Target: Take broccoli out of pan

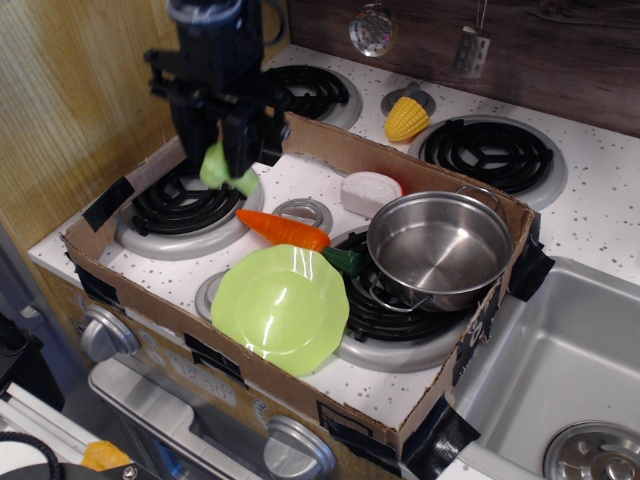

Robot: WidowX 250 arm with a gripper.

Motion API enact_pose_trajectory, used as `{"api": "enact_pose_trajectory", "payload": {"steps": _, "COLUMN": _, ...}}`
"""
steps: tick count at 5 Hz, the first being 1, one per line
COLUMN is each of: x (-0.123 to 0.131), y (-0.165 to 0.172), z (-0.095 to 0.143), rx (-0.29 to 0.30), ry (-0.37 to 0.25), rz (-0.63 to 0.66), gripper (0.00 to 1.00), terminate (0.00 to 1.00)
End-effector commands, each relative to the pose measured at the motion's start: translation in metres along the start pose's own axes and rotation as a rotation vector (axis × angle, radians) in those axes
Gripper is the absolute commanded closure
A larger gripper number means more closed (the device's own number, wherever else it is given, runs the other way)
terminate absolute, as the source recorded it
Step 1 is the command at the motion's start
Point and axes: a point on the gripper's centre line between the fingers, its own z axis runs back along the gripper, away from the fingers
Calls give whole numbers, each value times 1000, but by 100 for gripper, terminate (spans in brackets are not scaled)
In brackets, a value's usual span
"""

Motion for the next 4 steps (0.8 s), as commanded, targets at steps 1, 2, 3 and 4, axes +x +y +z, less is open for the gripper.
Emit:
{"api": "enact_pose_trajectory", "payload": {"steps": 1, "x": -12, "y": 26, "z": -27, "rx": 50, "ry": -112, "rz": 66, "gripper": 100, "terminate": 0}}
{"api": "enact_pose_trajectory", "payload": {"steps": 2, "x": -19, "y": 42, "z": -50, "rx": 60, "ry": -134, "rz": 65, "gripper": 100, "terminate": 0}}
{"api": "enact_pose_trajectory", "payload": {"steps": 3, "x": -27, "y": 52, "z": -71, "rx": 49, "ry": -159, "rz": 68, "gripper": 100, "terminate": 0}}
{"api": "enact_pose_trajectory", "payload": {"steps": 4, "x": -40, "y": 60, "z": -91, "rx": 26, "ry": -176, "rz": 96, "gripper": 100, "terminate": 0}}
